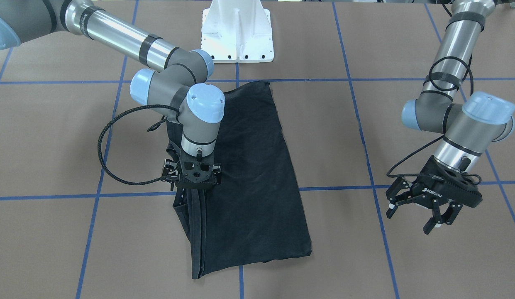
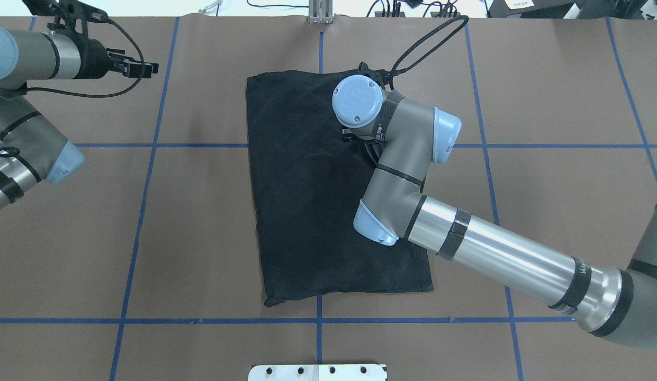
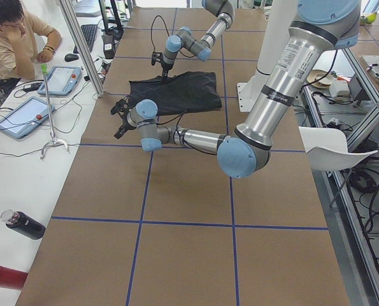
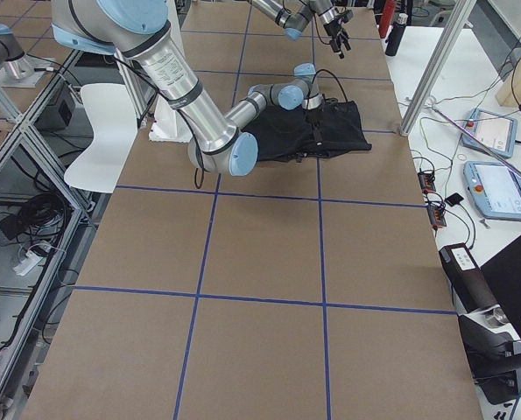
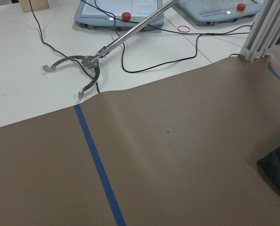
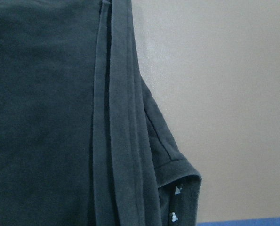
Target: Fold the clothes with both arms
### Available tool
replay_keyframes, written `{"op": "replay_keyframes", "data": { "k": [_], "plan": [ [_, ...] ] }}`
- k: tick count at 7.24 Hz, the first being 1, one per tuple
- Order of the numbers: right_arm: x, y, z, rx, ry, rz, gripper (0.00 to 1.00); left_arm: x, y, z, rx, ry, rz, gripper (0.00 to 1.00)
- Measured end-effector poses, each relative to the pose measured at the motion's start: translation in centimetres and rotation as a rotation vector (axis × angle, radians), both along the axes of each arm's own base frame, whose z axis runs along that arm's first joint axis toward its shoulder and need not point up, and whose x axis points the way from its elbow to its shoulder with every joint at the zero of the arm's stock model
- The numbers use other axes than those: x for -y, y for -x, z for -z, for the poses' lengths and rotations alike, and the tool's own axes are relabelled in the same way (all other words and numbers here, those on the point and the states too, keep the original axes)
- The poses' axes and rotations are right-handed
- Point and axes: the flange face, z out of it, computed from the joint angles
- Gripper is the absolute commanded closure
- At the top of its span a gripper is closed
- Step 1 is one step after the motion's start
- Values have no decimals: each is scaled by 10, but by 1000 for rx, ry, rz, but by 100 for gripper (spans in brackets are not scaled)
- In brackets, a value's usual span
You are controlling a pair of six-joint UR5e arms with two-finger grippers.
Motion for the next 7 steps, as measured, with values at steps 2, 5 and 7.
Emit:
{"op": "replay_keyframes", "data": {
  "k": [2, 5, 7],
  "plan": [
    [0, 3, -3, 5, 19, -2, 0, -5, 3, 2, -11, -19, -2, 0],
    [-9, 10, -5, 5, 49, 10, 0, -11, 6, -6, -8, -15, -3, 0],
    [-10, 8, -17, -30, 59, 34, 0, -12, 7, -7, -8, -14, -4, 0]
  ]
}}
